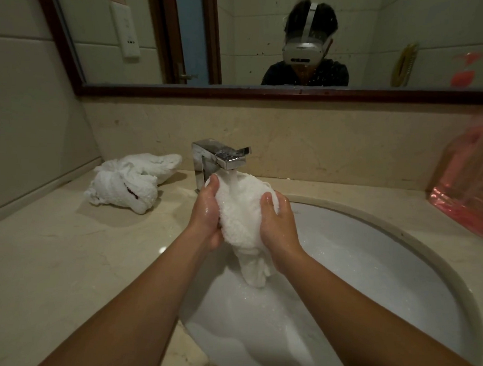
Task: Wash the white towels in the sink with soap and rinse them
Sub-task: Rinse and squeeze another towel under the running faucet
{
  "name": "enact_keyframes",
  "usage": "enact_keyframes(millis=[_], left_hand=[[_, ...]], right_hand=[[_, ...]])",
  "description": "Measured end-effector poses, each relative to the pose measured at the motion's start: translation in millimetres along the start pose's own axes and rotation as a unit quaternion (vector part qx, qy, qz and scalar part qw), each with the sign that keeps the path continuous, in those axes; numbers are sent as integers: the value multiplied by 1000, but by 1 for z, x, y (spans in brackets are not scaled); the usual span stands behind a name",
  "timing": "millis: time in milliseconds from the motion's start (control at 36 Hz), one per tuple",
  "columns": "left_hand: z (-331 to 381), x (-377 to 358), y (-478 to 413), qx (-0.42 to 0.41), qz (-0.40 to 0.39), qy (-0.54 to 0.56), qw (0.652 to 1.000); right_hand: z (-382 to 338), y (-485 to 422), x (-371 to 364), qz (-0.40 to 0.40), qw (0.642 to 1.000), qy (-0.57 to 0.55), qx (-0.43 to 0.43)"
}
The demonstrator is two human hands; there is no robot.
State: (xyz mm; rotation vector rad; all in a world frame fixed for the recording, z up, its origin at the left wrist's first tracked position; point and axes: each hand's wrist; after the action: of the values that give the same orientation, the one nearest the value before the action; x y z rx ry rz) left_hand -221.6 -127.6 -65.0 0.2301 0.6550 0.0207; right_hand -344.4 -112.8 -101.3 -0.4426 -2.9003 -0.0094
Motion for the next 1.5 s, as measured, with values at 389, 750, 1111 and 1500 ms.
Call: enact_keyframes(millis=[389, 750, 1111, 1500], left_hand=[[-2, 3, -6, -2, -9, -1, 1000], [-4, 7, -15, -13, -5, -9, 1000], [-2, 9, -9, -16, 2, 37, 999], [-9, 14, -22, -52, 5, 8, 999]], right_hand=[[0, -1, 2, -3, 1000, 4, 2], [1, -2, 1, 0, 1000, 16, -2], [-8, 3, 5, -23, 998, -61, -21], [-2, 8, -6, -76, 989, -110, -56]])
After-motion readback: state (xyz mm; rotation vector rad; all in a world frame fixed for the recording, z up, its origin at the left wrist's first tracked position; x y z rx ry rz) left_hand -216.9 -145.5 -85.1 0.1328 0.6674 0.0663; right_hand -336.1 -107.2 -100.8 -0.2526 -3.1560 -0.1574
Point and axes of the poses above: each hand's wrist, its own y-axis away from the middle knuckle, its own x-axis out of the back of the hand, z = x × y, and after that the axes turned 12 degrees about y, right-handed
